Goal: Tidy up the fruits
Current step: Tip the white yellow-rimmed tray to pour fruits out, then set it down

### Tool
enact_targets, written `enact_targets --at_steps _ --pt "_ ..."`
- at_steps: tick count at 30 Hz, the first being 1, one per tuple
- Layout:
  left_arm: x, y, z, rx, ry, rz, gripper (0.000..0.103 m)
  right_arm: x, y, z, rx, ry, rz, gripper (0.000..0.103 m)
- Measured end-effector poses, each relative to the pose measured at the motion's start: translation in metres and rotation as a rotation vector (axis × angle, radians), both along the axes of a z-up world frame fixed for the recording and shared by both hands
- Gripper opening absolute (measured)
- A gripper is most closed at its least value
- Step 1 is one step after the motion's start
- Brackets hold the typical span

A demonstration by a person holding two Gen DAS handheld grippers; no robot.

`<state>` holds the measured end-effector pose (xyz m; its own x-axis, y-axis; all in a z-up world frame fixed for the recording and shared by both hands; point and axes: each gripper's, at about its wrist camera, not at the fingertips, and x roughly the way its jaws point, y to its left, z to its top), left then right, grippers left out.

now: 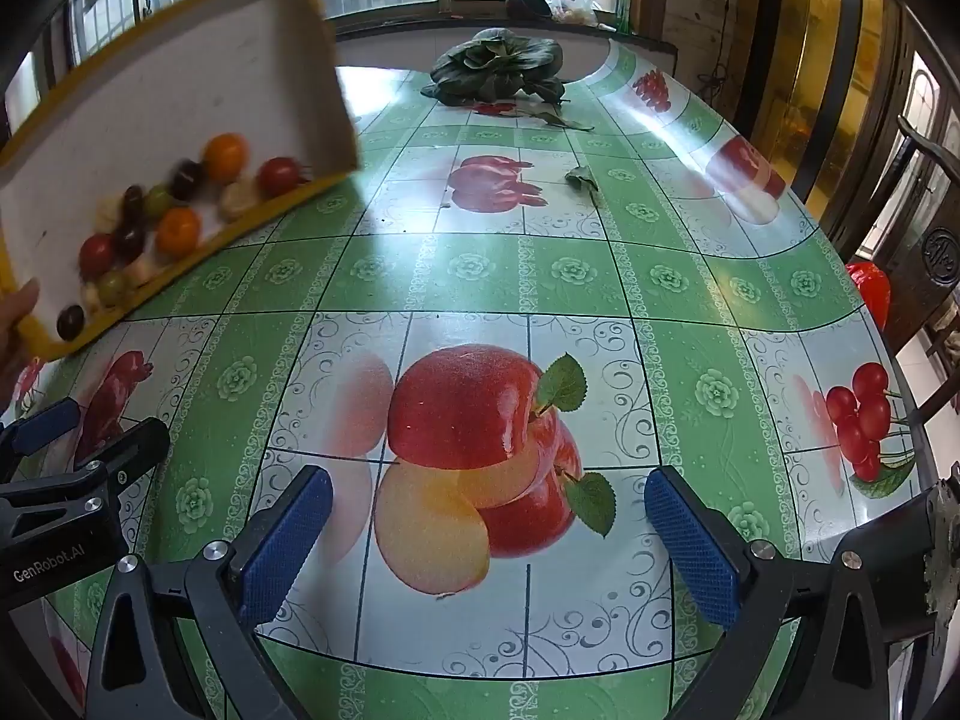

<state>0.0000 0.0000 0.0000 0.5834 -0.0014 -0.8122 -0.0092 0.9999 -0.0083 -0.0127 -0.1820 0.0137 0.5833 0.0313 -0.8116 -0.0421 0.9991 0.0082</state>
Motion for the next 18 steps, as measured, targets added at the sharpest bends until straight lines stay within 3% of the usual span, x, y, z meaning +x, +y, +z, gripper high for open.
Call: enact_targets --at_steps 8,13,18 --pt "0.000 0.000 0.000 0.000 0.001 0.000 0.103 0.000 0.000 0.001 0.002 -0.002 0.001 0.103" --pt "0.001 0.001 -0.002 -0.002 0.001 0.008 0.103 0.004 0.021 0.003 0.004 -0.002 0.216 0.103" --pt "-0.002 0.001 0.002 0.001 0.000 0.007 0.103 0.010 0.017 0.001 0.006 0.000 0.205 0.103"
